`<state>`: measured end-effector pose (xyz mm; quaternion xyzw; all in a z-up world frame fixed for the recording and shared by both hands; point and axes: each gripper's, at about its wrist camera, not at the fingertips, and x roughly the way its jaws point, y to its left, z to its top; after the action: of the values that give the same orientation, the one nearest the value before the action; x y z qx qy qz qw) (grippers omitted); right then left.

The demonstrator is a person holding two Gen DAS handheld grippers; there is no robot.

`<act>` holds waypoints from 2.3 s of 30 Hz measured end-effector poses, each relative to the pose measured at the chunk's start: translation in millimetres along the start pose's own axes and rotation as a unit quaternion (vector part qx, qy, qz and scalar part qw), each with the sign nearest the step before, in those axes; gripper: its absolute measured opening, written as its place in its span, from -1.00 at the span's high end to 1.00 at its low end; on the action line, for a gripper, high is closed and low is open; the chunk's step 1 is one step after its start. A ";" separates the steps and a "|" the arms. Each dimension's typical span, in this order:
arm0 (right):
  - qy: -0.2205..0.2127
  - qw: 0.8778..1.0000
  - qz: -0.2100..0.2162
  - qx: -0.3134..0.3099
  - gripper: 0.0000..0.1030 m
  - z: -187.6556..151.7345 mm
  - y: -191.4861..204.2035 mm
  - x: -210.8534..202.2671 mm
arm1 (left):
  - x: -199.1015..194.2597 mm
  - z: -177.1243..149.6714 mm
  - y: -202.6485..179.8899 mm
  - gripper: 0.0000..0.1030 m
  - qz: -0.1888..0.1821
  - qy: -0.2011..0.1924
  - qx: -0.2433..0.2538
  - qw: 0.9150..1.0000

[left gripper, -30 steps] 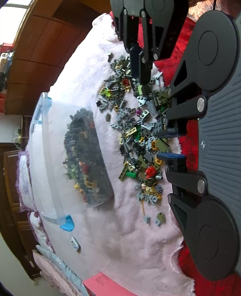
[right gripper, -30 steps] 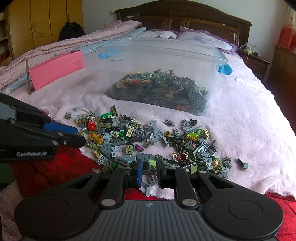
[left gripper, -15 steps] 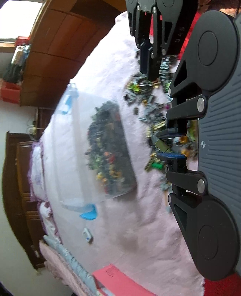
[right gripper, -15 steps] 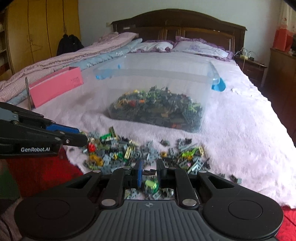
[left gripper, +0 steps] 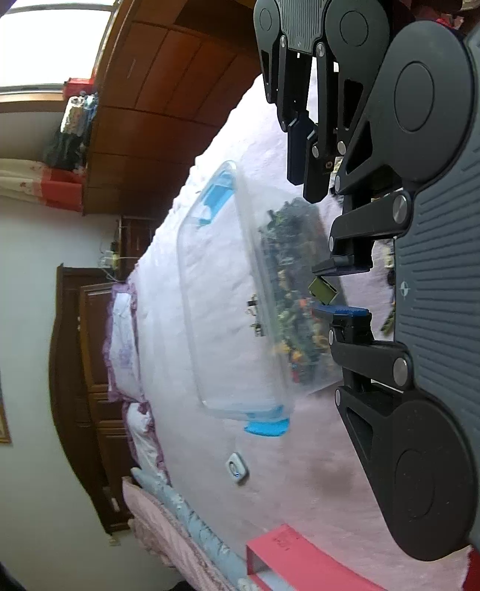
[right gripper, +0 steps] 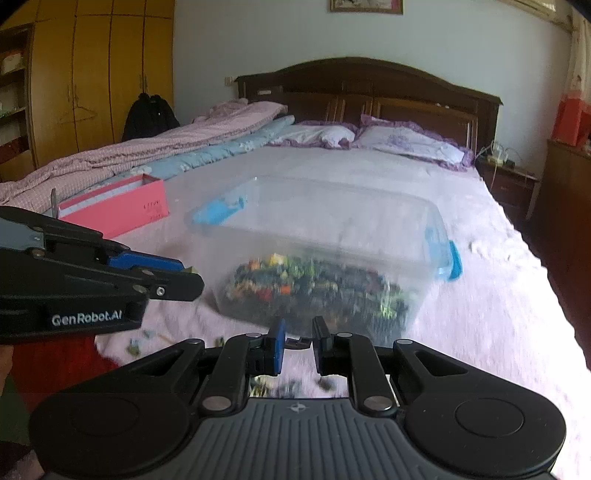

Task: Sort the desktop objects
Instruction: 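Carry both held pieces over the clear bin and open both tools, then move both open tools back down to the loose Lego pile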

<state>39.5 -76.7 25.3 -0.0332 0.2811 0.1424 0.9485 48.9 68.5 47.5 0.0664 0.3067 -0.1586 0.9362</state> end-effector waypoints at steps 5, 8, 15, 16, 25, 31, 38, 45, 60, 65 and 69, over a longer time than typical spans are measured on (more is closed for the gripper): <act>-0.011 1.000 -0.002 -0.007 0.67 17.1 -3.4 3.8 | 8.1 11.2 4.1 0.65 0.002 -0.005 -0.001 1.000; -0.018 1.000 -0.004 -0.009 0.67 27.8 -6.6 6.8 | 12.9 17.9 6.5 0.64 0.003 -0.008 -0.001 1.000; -0.035 0.999 -0.013 -0.007 0.67 51.8 -18.9 19.8 | 25.0 33.2 12.5 0.64 0.004 -0.014 -0.002 1.000; -0.036 0.999 -0.015 -0.007 0.67 54.9 -21.0 22.6 | 27.5 35.1 13.6 0.64 0.004 -0.014 -0.002 1.000; -0.036 0.999 -0.020 -0.003 0.67 78.1 -37.7 55.2 | 53.0 51.6 23.8 0.64 0.003 -0.014 -0.004 1.000; -0.029 0.999 -0.019 0.001 0.67 88.7 -42.0 80.9 | 77.6 57.4 35.1 0.64 0.007 0.006 -0.014 1.000; -0.010 0.999 -0.031 0.009 0.64 91.2 -46.2 110.8 | 100.7 61.0 42.0 0.60 0.014 0.021 -0.011 1.000; -0.013 0.999 -0.045 0.019 0.41 80.8 -47.2 108.7 | 94.6 57.8 44.4 0.39 0.019 0.020 -0.014 1.000; -0.024 0.999 -0.032 0.019 0.10 14.6 -36.9 22.4 | 23.3 -10.0 59.0 -0.24 0.053 0.033 -0.051 0.997; 0.031 0.999 -0.008 0.011 0.16 -16.9 -15.9 30.9 | 13.0 -48.2 73.1 -0.25 0.069 0.074 -0.074 0.992; 0.066 0.998 0.019 0.009 0.21 -34.8 4.3 41.4 | 9.6 -72.1 82.5 -0.29 0.074 0.102 -0.088 0.988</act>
<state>53.2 -67.1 -26.3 -0.0284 0.3448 0.1556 0.9253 44.2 159.7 -13.9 0.0221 0.4072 -0.0538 0.9115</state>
